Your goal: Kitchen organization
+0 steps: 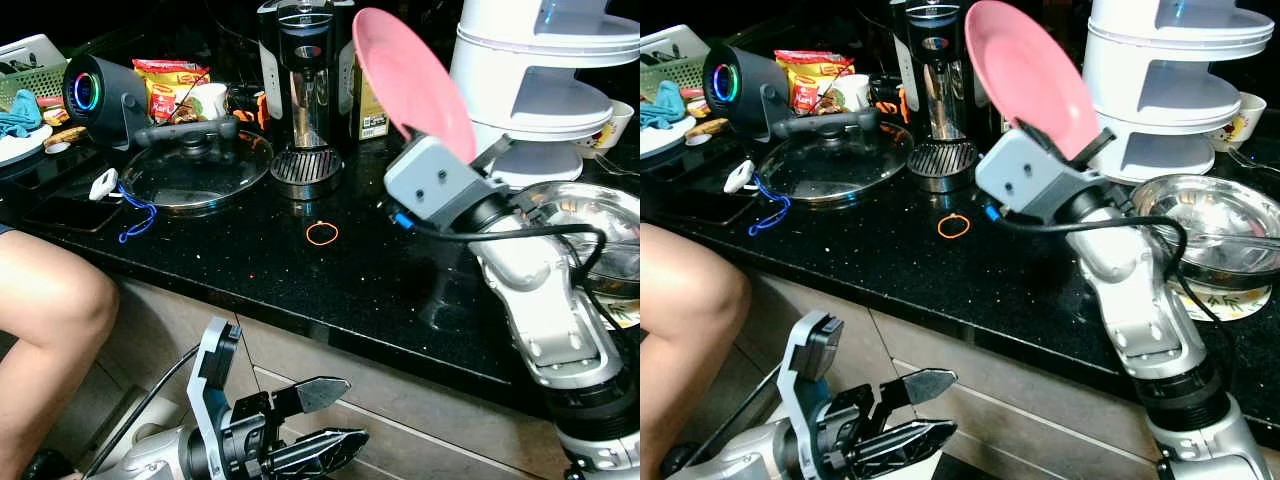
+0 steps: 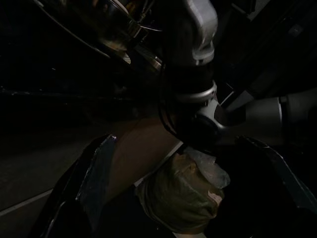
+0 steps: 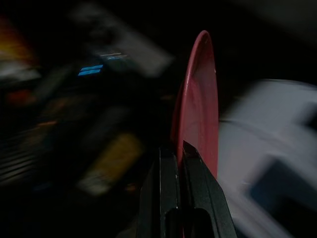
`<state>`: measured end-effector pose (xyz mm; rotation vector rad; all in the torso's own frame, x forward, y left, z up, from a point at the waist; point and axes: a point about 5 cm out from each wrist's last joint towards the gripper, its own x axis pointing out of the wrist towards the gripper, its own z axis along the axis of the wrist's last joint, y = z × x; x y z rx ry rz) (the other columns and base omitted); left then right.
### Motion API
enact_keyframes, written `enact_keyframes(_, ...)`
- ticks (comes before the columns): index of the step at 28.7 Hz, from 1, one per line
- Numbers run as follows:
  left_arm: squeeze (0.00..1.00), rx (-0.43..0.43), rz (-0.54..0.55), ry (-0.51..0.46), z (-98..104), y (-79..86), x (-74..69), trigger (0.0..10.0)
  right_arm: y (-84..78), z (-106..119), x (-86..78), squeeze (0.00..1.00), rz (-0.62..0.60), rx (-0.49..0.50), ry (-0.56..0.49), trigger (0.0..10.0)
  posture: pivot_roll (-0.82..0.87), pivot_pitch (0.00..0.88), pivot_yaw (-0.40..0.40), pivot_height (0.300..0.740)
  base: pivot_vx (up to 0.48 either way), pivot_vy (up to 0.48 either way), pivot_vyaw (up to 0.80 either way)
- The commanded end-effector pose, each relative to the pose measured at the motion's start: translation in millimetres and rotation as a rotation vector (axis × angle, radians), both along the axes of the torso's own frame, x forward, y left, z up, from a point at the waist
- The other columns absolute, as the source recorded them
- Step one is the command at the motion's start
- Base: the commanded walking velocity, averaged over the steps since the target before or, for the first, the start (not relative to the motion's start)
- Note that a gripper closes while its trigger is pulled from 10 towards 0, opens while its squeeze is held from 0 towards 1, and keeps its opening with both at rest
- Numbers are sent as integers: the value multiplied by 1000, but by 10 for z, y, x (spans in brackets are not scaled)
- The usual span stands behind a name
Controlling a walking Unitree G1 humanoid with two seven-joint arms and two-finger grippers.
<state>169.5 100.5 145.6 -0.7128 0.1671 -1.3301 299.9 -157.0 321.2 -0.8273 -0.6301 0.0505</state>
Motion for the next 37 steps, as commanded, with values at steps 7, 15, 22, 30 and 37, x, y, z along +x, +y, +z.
enact_keyframes(7, 0, 13, -3, -16, 9, 13, -6, 10000, -298, 240, -31, 0, -188, 102, -156, 10000, -33, 0, 59, 740, 0, 0, -111)
enact_keyframes(15, 0, 12, -10, -16, 9, 16, -6, 10000, -452, 299, -50, 0, -293, 127, -206, 10000, -33, 0, 61, 740, 0, 0, -775)
enact_keyframes(22, 0, 11, -13, -14, 7, 15, -9, 10000, -464, 299, -42, 0, -289, 117, -196, 10000, -33, 0, 60, 740, 0, 0, -629)
enact_keyframes(30, 0, 28, 9, -26, 9, -1, 1, 10000, -491, 243, -11, 0, -300, 133, -160, 10000, -31, 0, 57, 740, 0, 0, -400)
enact_keyframes(37, 0, 105, 230, -92, 23, 26, 251, 10000, -448, 101, 74, 0, -280, 132, -110, 10000, -30, 0, 56, 740, 0, 0, -800)
